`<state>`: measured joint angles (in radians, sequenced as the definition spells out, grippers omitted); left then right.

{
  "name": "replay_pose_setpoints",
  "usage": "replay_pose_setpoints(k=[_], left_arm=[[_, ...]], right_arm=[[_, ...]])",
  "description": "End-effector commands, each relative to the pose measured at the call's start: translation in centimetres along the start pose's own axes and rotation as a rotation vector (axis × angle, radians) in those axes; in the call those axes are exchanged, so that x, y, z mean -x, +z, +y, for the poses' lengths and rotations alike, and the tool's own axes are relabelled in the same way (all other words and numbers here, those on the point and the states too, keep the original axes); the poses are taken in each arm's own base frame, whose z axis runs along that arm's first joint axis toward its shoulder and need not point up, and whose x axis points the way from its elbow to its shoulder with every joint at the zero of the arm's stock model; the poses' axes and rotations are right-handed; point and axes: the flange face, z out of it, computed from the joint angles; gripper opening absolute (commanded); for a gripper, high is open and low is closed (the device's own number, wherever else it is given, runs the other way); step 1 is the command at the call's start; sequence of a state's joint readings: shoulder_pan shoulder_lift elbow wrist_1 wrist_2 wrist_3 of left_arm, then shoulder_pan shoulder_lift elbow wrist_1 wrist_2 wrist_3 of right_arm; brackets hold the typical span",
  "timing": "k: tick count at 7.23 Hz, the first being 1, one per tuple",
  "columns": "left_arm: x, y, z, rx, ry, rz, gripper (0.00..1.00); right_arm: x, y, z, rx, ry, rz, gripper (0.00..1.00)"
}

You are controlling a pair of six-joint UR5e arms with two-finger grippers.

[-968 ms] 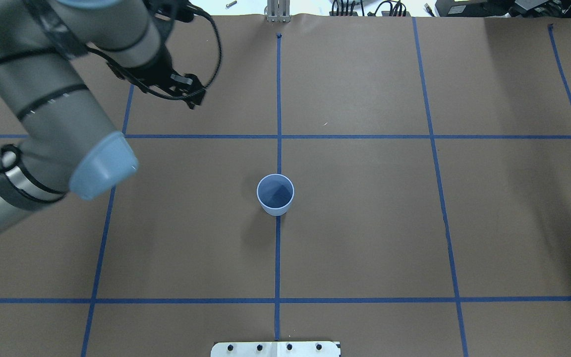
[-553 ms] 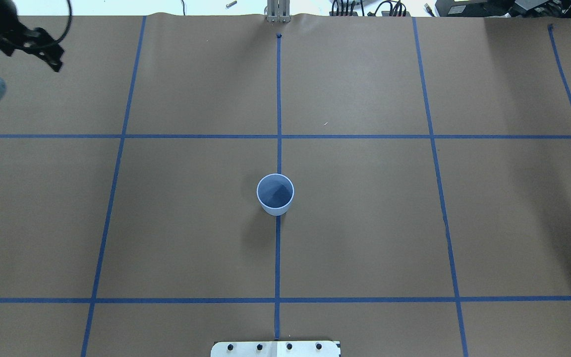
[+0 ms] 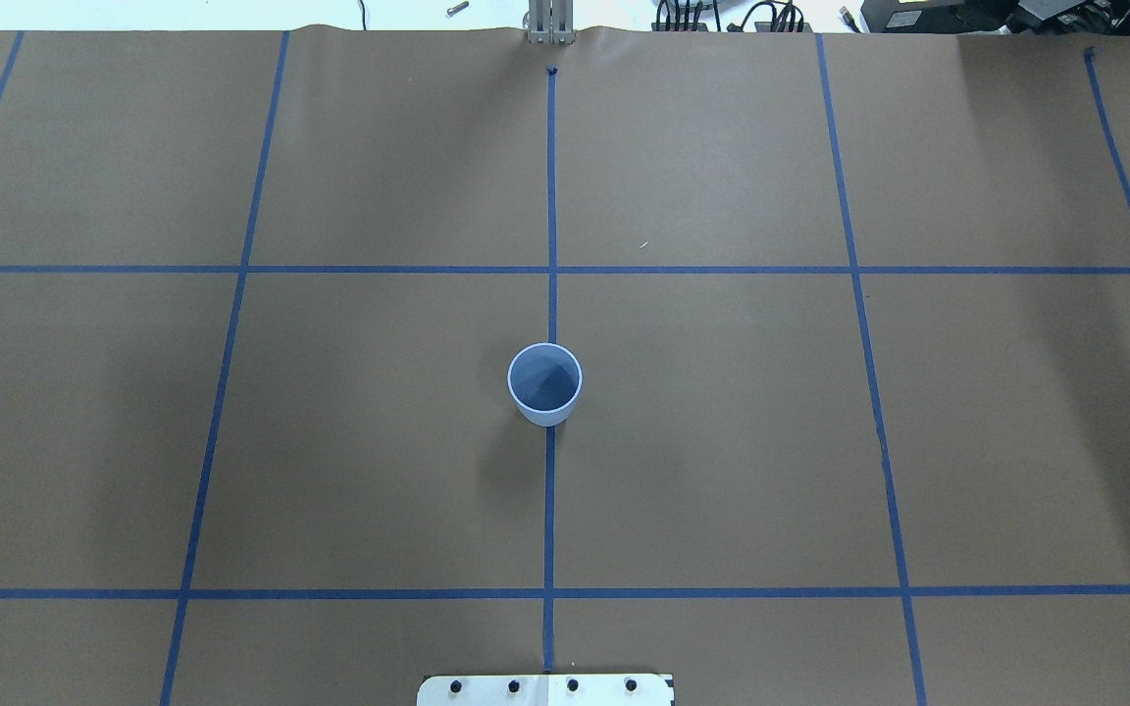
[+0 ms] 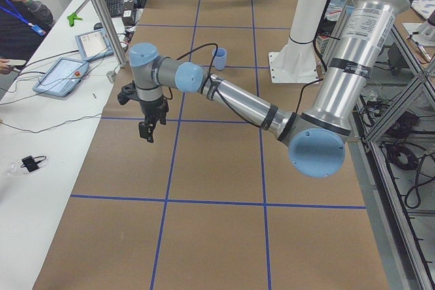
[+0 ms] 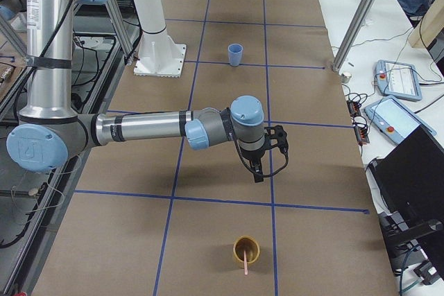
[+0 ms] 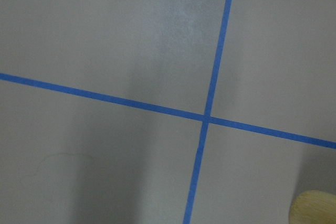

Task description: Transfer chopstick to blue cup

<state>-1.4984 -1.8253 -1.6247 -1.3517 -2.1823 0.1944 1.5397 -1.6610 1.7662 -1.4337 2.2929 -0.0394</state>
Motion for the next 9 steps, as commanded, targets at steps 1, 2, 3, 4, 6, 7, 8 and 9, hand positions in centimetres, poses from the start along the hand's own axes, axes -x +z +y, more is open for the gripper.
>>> replay_pose_setpoints(k=[1, 2, 3, 4, 6, 7, 8, 9], left_arm=[[10.8, 2.3, 6.7, 0.030, 0.040, 0.074, 0.99], [13.9, 4.5, 10.6, 0.028, 0.034, 0.152, 0.99], [13.8, 6.4, 13.5, 0.029, -0.009, 0.209, 0.99], [13.2, 6.0, 13.6, 0.024, -0.087, 0.214, 0.99], [9.7, 4.1, 17.3, -0.017, -0.224, 0.187, 0.99], [9.4, 4.0, 17.9, -0.019, -0.220, 0.187, 0.99], [9.4, 4.1, 17.9, -0.018, -0.218, 0.187, 0.99], [9.4, 4.1, 17.9, -0.019, -0.215, 0.187, 0.99]], right_arm=[[-3.1, -0.2, 2.5, 0.043, -0.099, 0.007, 1.00], [-3.7, -0.4, 2.9, 0.055, -0.115, 0.009, 1.00], [-4.2, -0.1, 3.4, 0.062, -0.123, 0.007, 1.00], [-4.3, 0.0, 3.7, 0.067, -0.121, 0.013, 1.00], [-4.7, 0.4, 3.8, 0.073, -0.153, 0.016, 1.00], [-5.6, 0.6, 3.7, 0.077, -0.239, 0.013, 1.00], [-7.8, 0.4, 4.5, 0.081, -0.322, 0.031, 1.00], [-9.4, -0.2, 4.2, 0.105, -0.464, 0.084, 1.00]])
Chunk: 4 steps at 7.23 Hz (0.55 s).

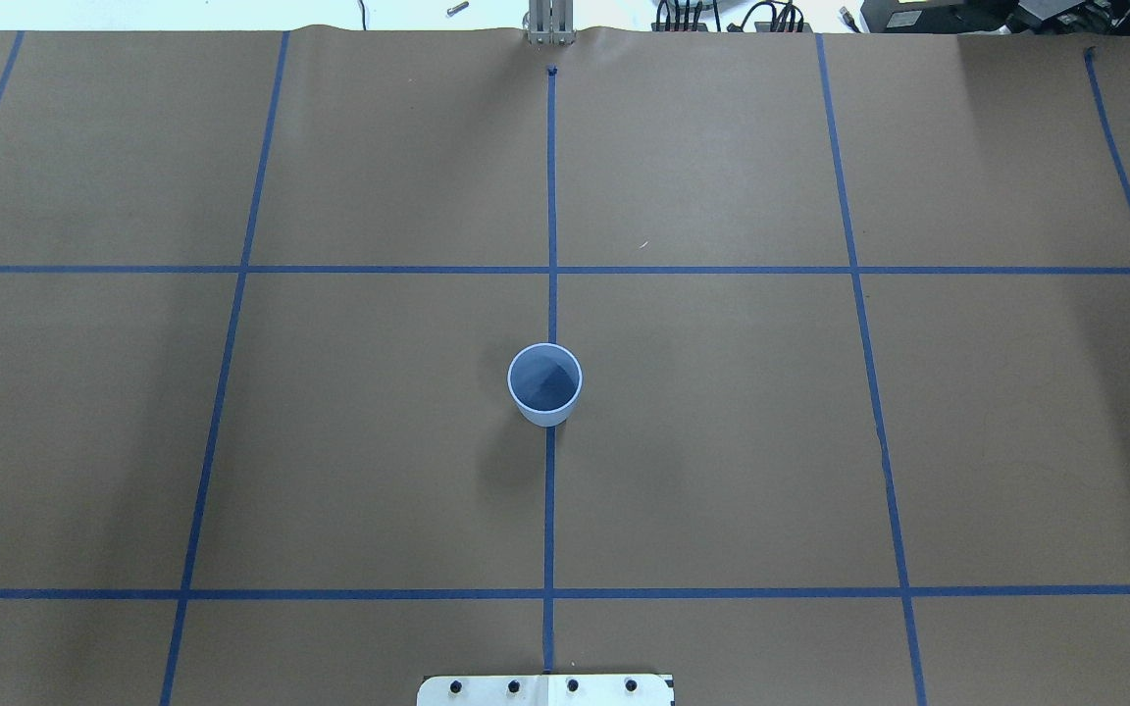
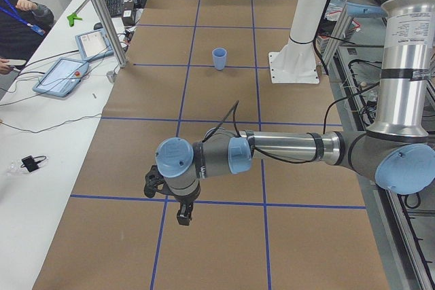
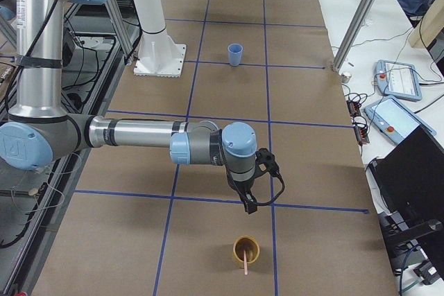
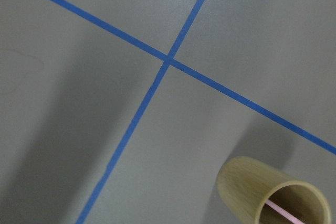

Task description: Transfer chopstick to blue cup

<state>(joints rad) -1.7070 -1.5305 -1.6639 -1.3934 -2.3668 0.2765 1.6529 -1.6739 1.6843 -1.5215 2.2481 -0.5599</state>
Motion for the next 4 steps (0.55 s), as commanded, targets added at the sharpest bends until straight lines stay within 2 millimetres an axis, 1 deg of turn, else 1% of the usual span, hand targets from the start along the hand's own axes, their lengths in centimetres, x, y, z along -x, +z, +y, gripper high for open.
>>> replay_pose_setpoints(k=[1, 2, 3, 4], left_arm=[[-0.1, 0.0, 0.2, -0.003, 0.000, -0.001, 0.99], [-0.1, 0.0, 0.3, -0.003, 0.002, -0.001, 0.99], [0.3, 0.6, 1.2, -0.010, 0.008, -0.003, 0.99], [0.8, 1.5, 2.6, -0.038, 0.033, -0.011, 0.99]], right_arm=[[-3.6, 0.6, 1.8, 0.074, -0.254, 0.070, 1.00], [-5.7, 1.5, 2.1, 0.102, -0.343, 0.069, 1.00], [-7.5, 2.2, 2.4, 0.143, -0.422, 0.075, 1.00], [-8.4, 1.9, 1.5, 0.168, -0.466, 0.097, 1.00]])
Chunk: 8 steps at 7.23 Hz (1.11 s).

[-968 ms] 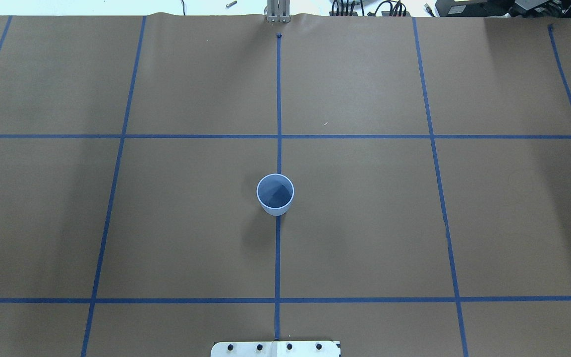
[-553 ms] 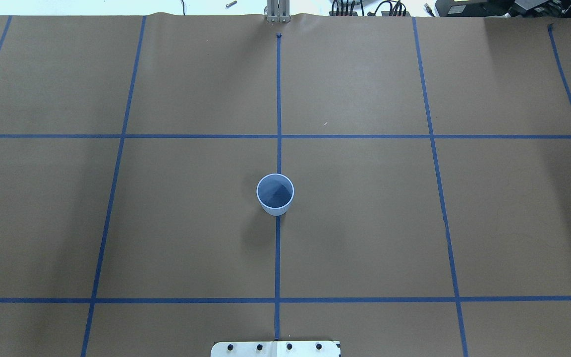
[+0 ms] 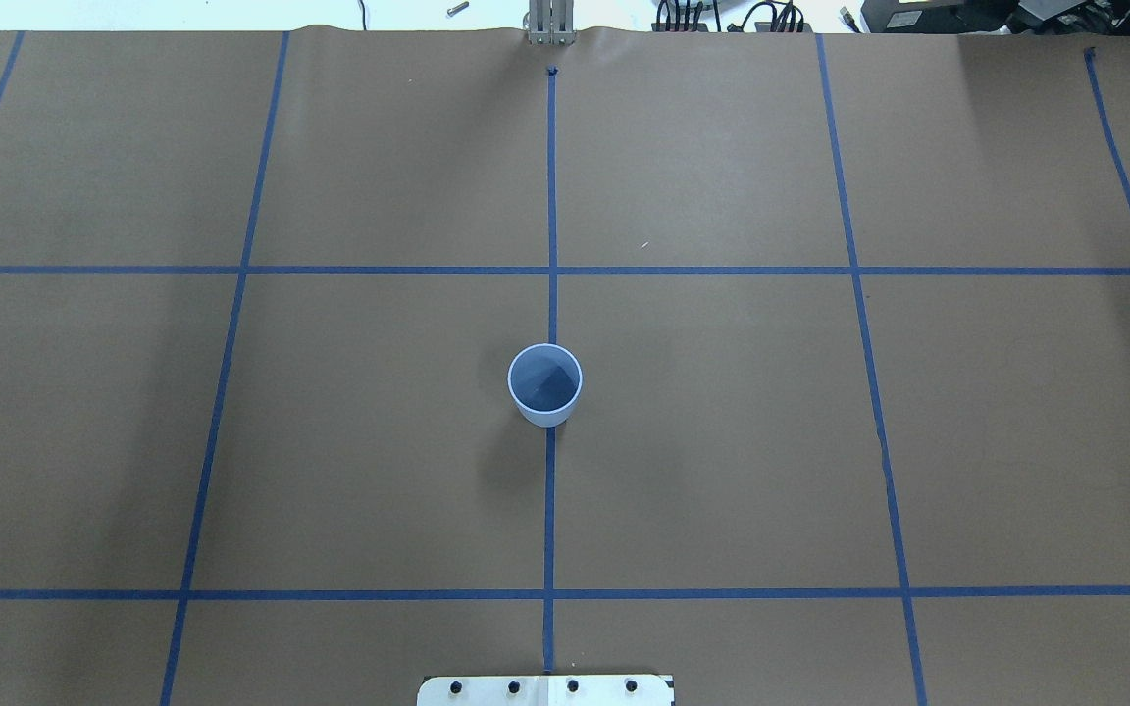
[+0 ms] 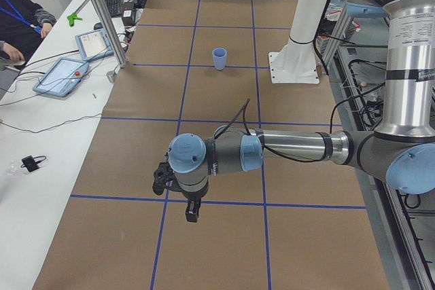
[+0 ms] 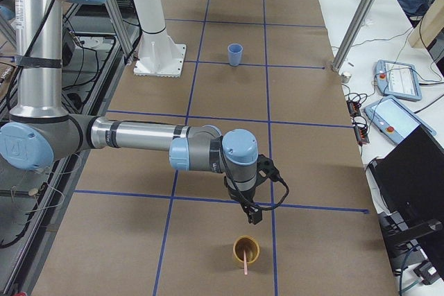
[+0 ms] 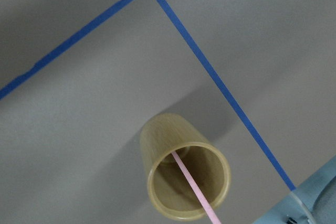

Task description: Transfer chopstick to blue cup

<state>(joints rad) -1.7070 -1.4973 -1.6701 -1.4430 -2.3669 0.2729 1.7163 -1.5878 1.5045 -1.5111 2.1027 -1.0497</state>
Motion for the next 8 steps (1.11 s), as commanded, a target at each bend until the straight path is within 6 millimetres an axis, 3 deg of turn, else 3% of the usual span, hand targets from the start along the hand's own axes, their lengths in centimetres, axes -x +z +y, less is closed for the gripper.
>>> replay_pose_setpoints(k=[1, 3, 4, 5, 6, 8], left_arm=[[0.7, 1.2, 2.0, -0.031, 0.027, -0.009, 0.99], [0.7, 1.3, 2.0, -0.031, 0.027, -0.007, 0.99], [0.6, 1.2, 2.0, -0.033, 0.029, -0.008, 0.99], [0.6, 1.2, 2.0, -0.033, 0.029, -0.008, 0.99], [0.6, 1.2, 2.1, -0.032, 0.028, -0.007, 0.99], [0.5, 1.1, 2.0, -0.034, 0.028, -0.008, 0.99]], right_arm=[[-1.9, 1.0, 0.6, 0.050, -0.074, 0.012, 0.95], [-3.2, 3.8, 1.5, 0.070, -0.114, 0.047, 0.81], [-4.2, 4.1, 1.2, 0.076, -0.125, 0.047, 0.80], [-3.9, 4.4, 1.6, 0.081, -0.127, 0.041, 0.78], [-3.6, 4.9, 2.1, 0.086, -0.124, 0.034, 0.68], [-3.4, 5.0, 2.4, 0.091, -0.127, 0.038, 0.32]])
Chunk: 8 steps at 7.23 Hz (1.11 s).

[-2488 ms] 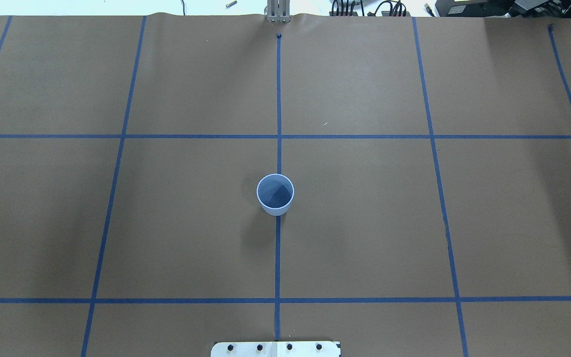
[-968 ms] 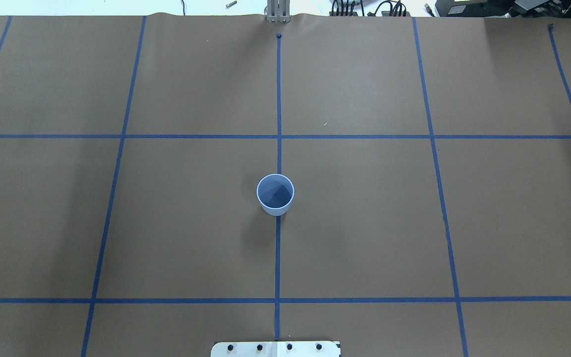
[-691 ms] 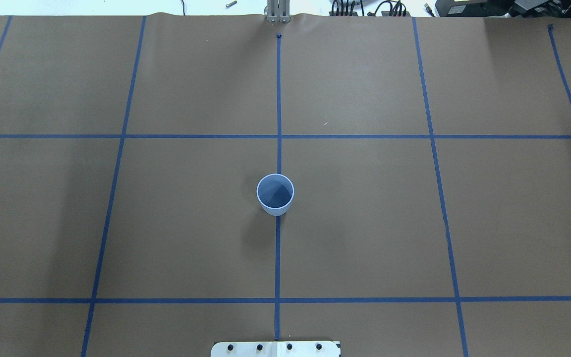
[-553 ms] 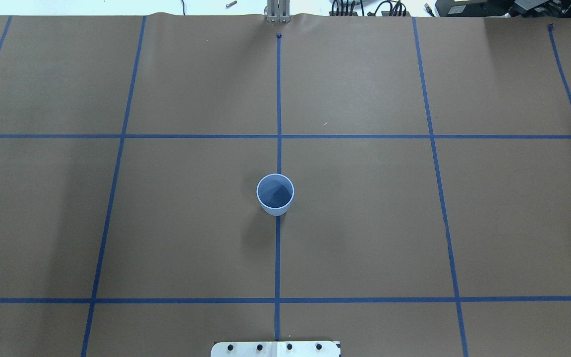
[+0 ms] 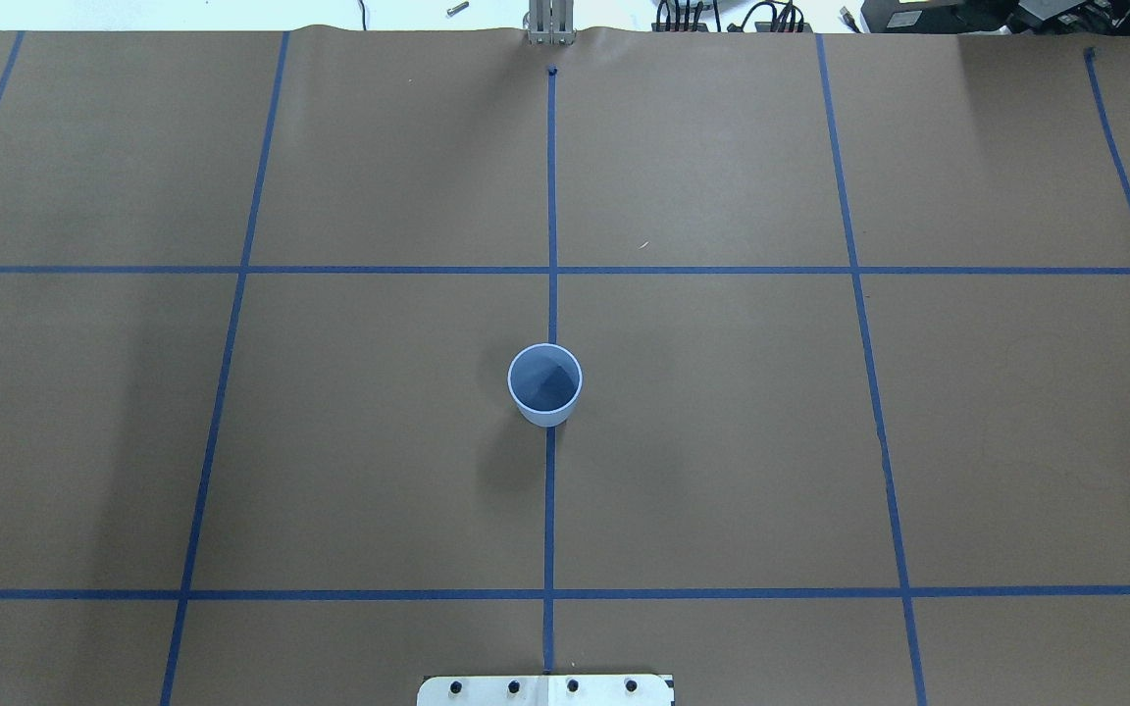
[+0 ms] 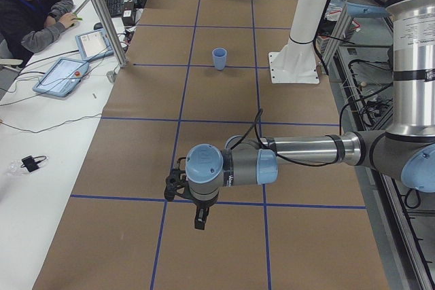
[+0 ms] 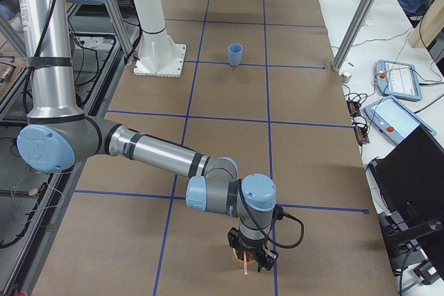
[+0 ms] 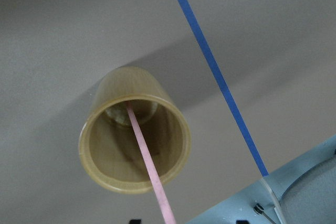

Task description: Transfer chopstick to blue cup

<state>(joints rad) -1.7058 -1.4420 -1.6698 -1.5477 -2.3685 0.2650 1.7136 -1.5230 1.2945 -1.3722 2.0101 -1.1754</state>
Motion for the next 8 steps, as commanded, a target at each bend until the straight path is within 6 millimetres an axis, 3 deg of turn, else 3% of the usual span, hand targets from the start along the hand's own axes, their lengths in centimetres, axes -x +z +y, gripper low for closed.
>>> replay_pose_setpoints(k=[1, 5, 7, 8], left_arm=[[0.03, 0.03, 0.02, 0.001, -0.002, 0.000, 0.99], [-0.05, -0.07, -0.09, -0.001, 0.000, 0.000, 0.99], [0.01, -0.07, 0.01, -0.002, -0.002, 0.001, 0.99], [-0.03, -0.02, -0.01, -0.001, -0.001, 0.001, 0.99]], right_arm=[[-0.01, 0.16, 0.46, 0.033, -0.005, 0.014, 0.20], [0.64, 0.80, 1.21, 0.044, -0.016, 0.023, 0.22], [0.46, -0.13, 0.84, 0.037, -0.019, 0.041, 0.22], [0.52, -0.14, 0.86, 0.037, -0.021, 0.041, 0.08]])
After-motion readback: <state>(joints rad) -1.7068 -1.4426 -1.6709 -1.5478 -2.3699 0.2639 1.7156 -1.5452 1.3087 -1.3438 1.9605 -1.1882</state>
